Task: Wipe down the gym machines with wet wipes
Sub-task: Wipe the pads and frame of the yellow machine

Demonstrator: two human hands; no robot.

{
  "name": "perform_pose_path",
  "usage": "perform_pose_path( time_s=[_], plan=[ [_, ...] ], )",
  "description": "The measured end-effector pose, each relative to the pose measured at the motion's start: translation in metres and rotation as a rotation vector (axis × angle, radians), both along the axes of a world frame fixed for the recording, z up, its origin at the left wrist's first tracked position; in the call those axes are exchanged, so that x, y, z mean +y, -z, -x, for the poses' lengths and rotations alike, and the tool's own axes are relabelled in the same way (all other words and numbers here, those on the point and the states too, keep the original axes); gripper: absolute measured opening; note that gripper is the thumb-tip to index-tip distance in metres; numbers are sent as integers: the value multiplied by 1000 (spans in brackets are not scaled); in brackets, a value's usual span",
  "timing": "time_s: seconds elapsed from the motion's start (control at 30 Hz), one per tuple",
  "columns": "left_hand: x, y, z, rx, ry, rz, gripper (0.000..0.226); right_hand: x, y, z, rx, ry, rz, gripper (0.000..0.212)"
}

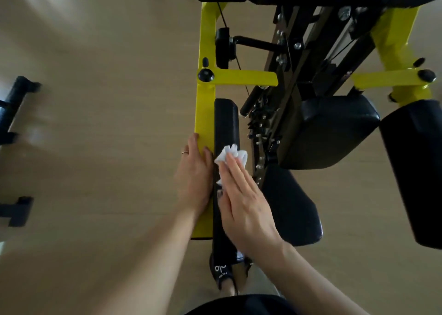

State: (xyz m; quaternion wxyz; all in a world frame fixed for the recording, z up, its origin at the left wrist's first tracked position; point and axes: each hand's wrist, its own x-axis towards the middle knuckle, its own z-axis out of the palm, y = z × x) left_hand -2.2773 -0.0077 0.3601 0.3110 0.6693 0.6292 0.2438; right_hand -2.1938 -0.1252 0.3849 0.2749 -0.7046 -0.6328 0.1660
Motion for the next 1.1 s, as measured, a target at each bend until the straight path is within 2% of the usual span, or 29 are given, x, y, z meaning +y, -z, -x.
perform_pose_path(
  time_s=[0.1,0.2,0.3,0.37,0.47,0.57,0.67,0.87,1.0,1.1],
  plan=[
    [2,2,-2,39,-5,-7,36,-23,2,4,17,-47,-27,54],
    [1,2,1,39,8,-11,36,19,7,-4,-1,-59,-1,53],
    [0,-1,-1,69,25,-32,47,81,2,-16,-39,-8,51,54],
    [2,1,-1,69,15,-16,49,94,-1,-19,-58,4,82,54],
    [0,3,0,68,4,6,39,51,-4,-11,-37,-5,16,56],
    [2,5,-1,110,-21,0,32,-10,-7,1,6,-124,35,58],
    [1,7,-2,126,-31,-9,31,1,-2,-12,0,-148,7,56],
    [2,2,-5,92,-81,64,36,92,5,-32,55,1,60,65],
    [0,0,-2,75,-30,36,37,42,7,-16,56,19,44,66],
    [1,1,-3,92,-47,40,37,2,5,-11,130,2,100,66]
  ],
)
